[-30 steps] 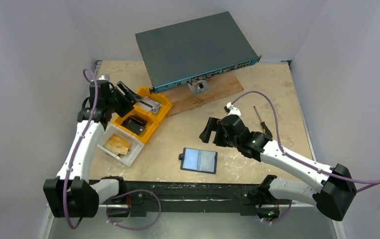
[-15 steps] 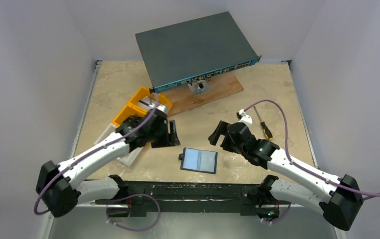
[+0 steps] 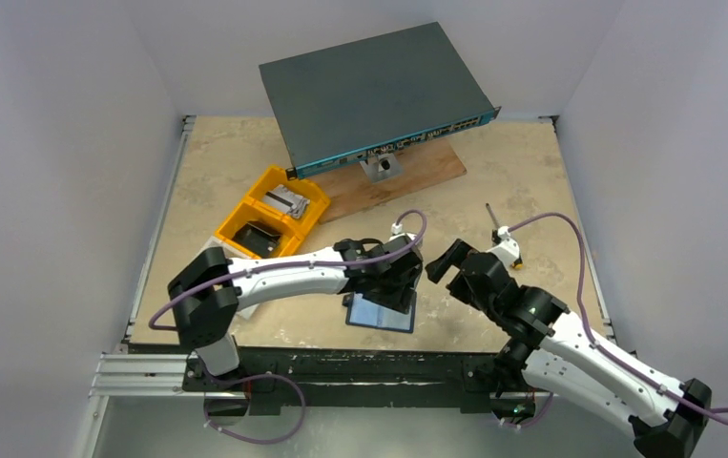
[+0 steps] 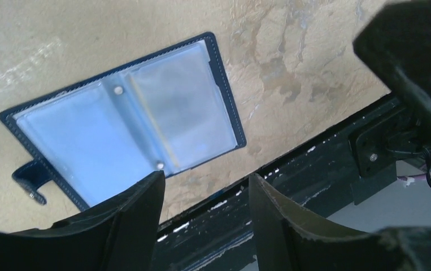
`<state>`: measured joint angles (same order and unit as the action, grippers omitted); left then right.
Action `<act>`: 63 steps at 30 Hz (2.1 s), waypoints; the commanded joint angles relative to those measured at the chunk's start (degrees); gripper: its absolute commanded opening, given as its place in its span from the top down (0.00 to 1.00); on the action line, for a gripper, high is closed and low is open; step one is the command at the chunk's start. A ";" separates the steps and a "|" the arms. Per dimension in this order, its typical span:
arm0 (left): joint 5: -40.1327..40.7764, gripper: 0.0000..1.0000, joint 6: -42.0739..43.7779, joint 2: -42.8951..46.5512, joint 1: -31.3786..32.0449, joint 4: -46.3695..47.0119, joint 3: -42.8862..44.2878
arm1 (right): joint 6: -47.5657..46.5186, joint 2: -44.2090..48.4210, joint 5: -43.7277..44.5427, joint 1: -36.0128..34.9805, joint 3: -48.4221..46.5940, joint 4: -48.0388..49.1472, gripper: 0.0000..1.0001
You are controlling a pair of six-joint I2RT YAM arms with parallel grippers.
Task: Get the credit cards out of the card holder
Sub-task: Remove the credit card from the card holder.
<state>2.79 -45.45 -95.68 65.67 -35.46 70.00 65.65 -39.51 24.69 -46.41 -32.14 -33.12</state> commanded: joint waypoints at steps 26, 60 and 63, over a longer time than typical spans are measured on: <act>5.64 0.75 3.23 -22.29 2.64 -6.01 9.18 | 7.25 5.61 4.03 0.36 0.24 -10.13 0.04; -22.93 1.00 -3.41 0.08 -10.83 26.10 -15.28 | -7.33 -25.69 -22.63 0.27 5.37 32.75 0.41; -22.99 0.98 -3.29 0.47 -10.83 26.13 -15.80 | -6.66 -28.04 -23.95 0.27 5.44 35.40 0.41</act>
<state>-18.09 -48.47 -98.13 55.02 -13.19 54.72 59.24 -65.45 3.16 -46.11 -25.36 -4.10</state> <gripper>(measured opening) 0.006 0.590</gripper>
